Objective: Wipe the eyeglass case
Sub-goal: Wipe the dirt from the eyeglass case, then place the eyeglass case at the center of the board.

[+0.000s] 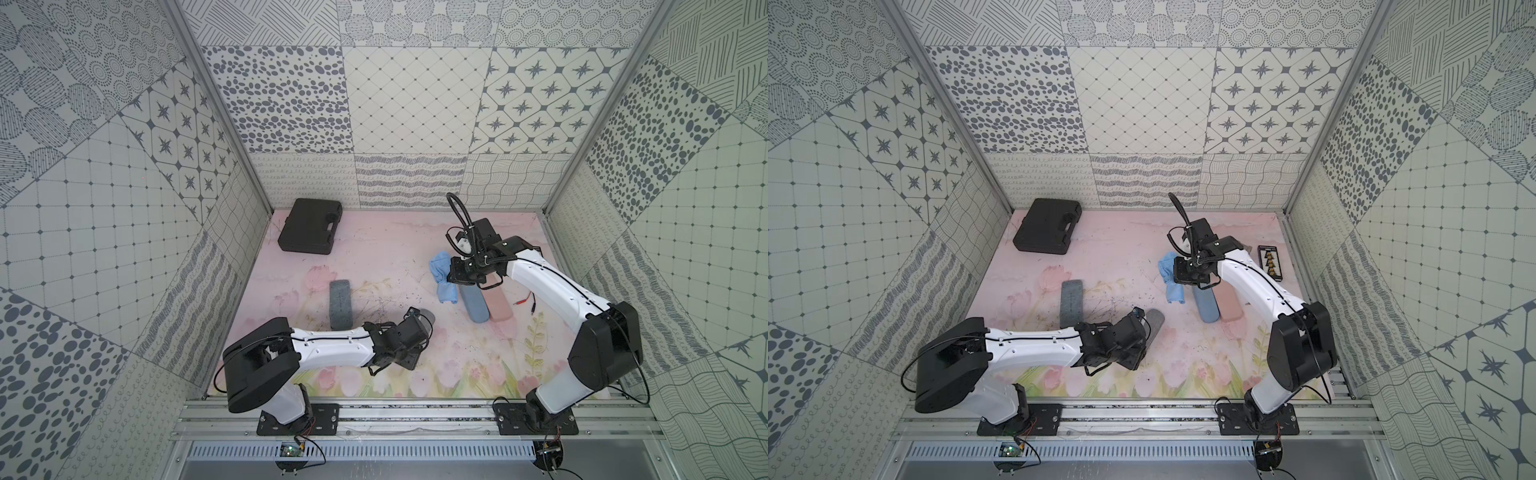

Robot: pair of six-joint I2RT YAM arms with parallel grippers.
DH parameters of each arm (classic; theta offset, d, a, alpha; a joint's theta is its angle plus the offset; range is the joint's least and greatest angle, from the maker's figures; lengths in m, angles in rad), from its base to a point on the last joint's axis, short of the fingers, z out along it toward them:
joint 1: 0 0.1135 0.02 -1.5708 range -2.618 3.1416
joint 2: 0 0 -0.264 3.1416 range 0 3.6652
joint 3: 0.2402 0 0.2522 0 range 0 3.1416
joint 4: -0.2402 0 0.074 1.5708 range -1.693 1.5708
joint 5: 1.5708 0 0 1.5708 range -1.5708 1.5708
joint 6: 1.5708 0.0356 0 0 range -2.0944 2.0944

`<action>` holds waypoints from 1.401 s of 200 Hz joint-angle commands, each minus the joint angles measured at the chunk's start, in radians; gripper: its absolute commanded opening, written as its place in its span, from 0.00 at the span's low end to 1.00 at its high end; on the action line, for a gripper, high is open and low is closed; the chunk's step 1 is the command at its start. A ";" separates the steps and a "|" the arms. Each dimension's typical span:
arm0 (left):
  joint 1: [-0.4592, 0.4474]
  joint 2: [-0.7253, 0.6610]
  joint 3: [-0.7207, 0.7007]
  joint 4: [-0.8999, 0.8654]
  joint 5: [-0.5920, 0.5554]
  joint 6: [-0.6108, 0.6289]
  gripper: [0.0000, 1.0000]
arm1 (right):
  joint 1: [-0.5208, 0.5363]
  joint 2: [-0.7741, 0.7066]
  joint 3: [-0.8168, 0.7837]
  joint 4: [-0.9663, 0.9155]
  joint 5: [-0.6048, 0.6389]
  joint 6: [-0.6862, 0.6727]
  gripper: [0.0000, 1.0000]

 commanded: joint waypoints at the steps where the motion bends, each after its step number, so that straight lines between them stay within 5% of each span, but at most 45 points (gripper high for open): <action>1: 0.055 0.047 0.080 -0.080 0.073 -0.104 0.07 | -0.033 -0.032 -0.065 0.011 0.001 0.007 0.00; 82: 0.120 0.174 0.159 -0.040 0.208 -0.314 0.15 | -0.112 -0.107 -0.162 0.054 -0.045 0.018 0.00; 170: 0.142 0.258 0.234 0.000 0.295 -0.346 0.50 | -0.142 -0.138 -0.212 0.100 -0.072 0.028 0.00; 280: 0.148 0.360 0.338 0.061 0.312 -0.333 0.67 | -0.153 -0.100 -0.158 0.093 -0.090 0.018 0.00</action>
